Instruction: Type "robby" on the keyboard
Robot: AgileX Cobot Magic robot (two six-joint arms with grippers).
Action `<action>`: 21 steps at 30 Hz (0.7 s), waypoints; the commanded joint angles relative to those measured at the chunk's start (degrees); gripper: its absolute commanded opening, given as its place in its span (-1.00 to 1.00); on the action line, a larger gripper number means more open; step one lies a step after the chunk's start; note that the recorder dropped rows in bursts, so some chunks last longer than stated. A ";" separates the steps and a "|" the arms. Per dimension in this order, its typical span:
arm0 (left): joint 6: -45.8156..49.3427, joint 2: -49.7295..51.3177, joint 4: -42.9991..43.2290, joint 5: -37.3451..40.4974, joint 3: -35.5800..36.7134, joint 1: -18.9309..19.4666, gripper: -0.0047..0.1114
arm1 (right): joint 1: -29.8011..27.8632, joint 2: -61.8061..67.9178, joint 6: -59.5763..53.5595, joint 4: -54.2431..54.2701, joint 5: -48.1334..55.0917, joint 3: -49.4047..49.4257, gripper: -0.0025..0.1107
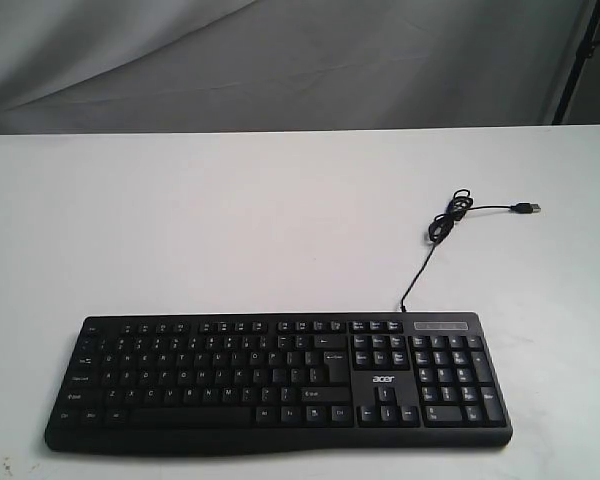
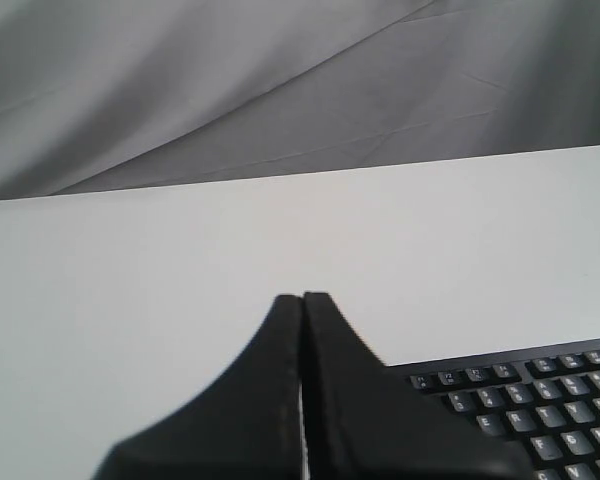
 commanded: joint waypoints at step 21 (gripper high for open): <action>-0.16 -0.20 0.27 -0.31 0.25 -0.36 -0.92 | -0.43 -0.33 -0.17 -1.41 -1.22 0.19 -0.96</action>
